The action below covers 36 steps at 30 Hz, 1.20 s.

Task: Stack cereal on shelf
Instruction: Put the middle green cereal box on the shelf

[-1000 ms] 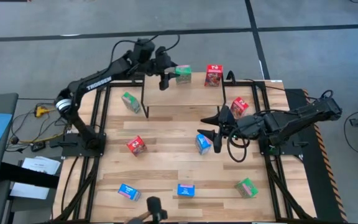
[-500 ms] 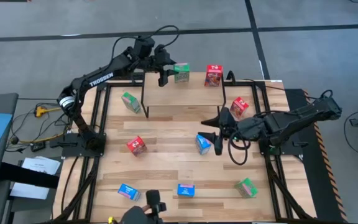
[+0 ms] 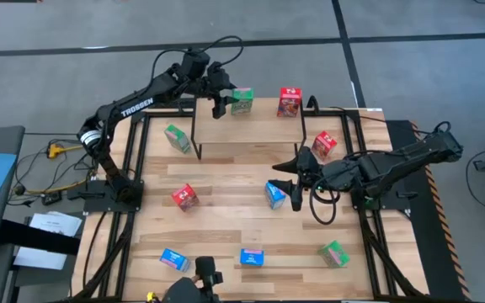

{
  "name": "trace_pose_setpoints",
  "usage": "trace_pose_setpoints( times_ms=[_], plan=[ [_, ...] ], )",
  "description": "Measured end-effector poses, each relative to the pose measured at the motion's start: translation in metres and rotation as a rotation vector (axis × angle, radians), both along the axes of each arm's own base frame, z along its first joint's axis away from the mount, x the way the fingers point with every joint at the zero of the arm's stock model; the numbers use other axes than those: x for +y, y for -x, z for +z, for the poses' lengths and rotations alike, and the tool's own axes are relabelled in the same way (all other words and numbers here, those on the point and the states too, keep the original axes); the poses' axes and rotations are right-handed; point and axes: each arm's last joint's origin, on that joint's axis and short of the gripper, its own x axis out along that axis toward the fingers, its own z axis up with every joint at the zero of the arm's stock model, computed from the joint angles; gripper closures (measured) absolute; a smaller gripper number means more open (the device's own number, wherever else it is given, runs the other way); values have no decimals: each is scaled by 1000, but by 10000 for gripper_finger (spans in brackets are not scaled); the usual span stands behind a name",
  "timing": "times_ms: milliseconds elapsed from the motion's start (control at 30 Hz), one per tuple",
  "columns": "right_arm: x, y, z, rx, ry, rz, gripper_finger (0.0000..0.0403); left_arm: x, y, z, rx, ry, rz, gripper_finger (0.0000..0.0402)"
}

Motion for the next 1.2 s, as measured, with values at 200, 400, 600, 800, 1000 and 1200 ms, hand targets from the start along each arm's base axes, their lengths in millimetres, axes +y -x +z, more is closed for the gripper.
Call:
trace_pose_setpoints(
  times_ms=[200,400,600,800,1000,1200],
  plan=[
    [0,0,0,0,0,-1,147,0,0,0,1,1,4,170],
    [0,0,0,2,2,-1,147,0,0,1,-11,9,11,164],
    [0,0,0,2,2,-2,147,1,0,10,-42,3,23,163],
    [0,0,0,3,2,-1,147,-1,1,27,-58,0,34,163],
    [1,1,-1,9,4,3,147,-8,12,34,92,72,67,163],
    [1,1,-1,8,3,3,147,-11,23,23,209,160,29,163]
  ],
)
